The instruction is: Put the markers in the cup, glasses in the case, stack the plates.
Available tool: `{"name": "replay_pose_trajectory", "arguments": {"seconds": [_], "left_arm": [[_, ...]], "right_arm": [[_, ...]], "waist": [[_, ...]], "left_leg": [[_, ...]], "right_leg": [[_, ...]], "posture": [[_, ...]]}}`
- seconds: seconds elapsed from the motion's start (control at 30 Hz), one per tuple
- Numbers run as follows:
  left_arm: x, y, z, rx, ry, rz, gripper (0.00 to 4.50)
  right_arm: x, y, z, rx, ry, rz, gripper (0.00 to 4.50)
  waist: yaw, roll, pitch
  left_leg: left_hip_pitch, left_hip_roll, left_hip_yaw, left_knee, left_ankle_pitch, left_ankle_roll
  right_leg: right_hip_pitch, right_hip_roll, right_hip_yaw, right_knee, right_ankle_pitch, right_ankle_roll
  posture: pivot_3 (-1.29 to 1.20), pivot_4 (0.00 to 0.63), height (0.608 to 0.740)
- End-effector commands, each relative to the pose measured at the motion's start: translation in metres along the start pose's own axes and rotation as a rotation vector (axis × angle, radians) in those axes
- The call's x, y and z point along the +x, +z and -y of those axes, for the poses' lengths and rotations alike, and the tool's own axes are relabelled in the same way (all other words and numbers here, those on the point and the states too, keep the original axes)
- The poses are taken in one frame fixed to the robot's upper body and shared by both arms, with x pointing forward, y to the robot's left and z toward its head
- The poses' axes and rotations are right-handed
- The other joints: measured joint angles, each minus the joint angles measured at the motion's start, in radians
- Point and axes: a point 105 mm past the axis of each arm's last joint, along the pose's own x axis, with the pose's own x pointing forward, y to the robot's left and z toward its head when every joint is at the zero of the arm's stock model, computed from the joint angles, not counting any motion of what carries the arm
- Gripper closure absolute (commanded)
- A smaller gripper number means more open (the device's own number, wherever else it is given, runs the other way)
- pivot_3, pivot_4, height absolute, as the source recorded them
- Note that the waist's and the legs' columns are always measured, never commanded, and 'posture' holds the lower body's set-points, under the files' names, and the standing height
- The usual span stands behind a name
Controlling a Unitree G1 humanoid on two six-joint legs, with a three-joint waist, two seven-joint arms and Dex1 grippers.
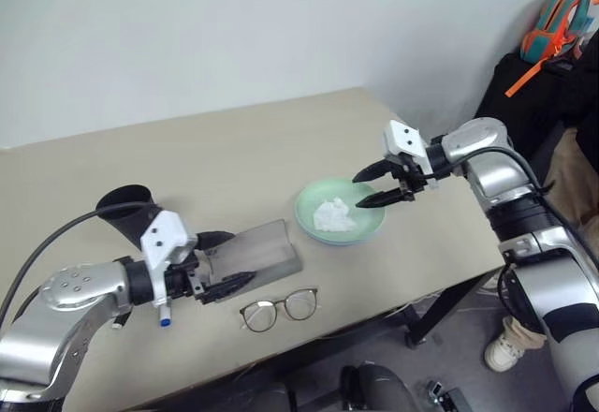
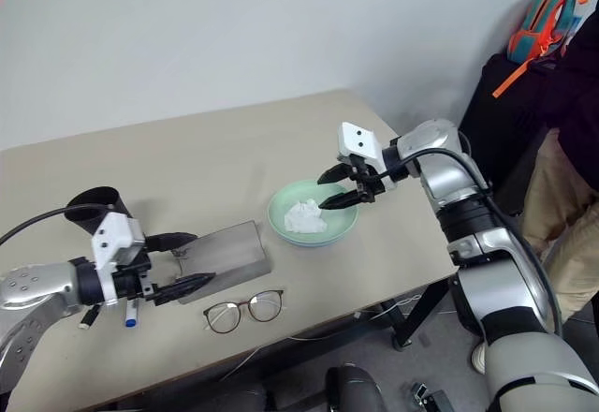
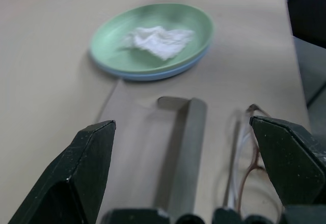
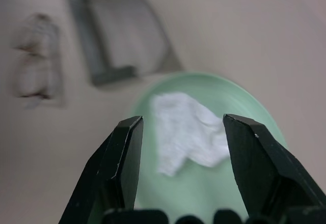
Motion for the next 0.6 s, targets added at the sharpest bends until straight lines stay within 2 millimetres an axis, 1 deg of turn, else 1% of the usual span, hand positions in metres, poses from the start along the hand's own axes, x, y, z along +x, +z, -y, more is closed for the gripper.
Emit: {"name": "replay_pose_trajectory", "arguments": {"seconds": [0.03, 0.27, 0.4, 0.6], "left_arm": [[0.006, 0.007, 0.007, 0.042, -0.086, -0.012, 0.0], [0.021, 0.004, 0.013, 0.063, -0.222, -0.041, 0.0], [0.03, -0.009, 0.011, 0.059, -0.271, -0.077, 0.0], [0.039, -0.015, 0.008, 0.046, -0.336, -0.078, 0.0]], "right_arm": [[-0.008, 0.017, -0.007, -0.037, 0.029, 0.05, 1.81], [-0.007, 0.022, -0.018, -0.032, 0.078, 0.066, 1.81], [-0.006, 0.022, -0.018, -0.035, 0.076, 0.062, 1.81], [-0.005, 0.02, -0.019, -0.035, 0.069, 0.059, 1.81]], "waist": [[-0.001, 0.0, 0.0], [0.001, 0.0, 0.0], [0.001, 0.0, 0.0], [0.001, 0.0, 0.0]], "left_leg": [[0.0, 0.0, 0.001, 0.0, 0.0, 0.0], [0.001, 0.0, -0.001, 0.002, 0.0, 0.0], [0.001, 0.0, -0.001, 0.002, 0.0, 0.0], [0.0, 0.0, -0.001, 0.002, 0.0, 0.0]], "right_leg": [[0.0, 0.0, 0.0, 0.0, 0.0, 0.0], [0.0, 0.0, -0.001, 0.0, -0.001, -0.002], [0.0, 0.0, -0.001, 0.0, -0.001, -0.002], [0.0, 0.0, -0.001, 0.0, -0.001, -0.002]], "posture": [[0.0, 0.0, 0.738], [0.0, 0.0, 0.738], [0.0, 0.0, 0.738], [0.0, 0.0, 0.738]]}}
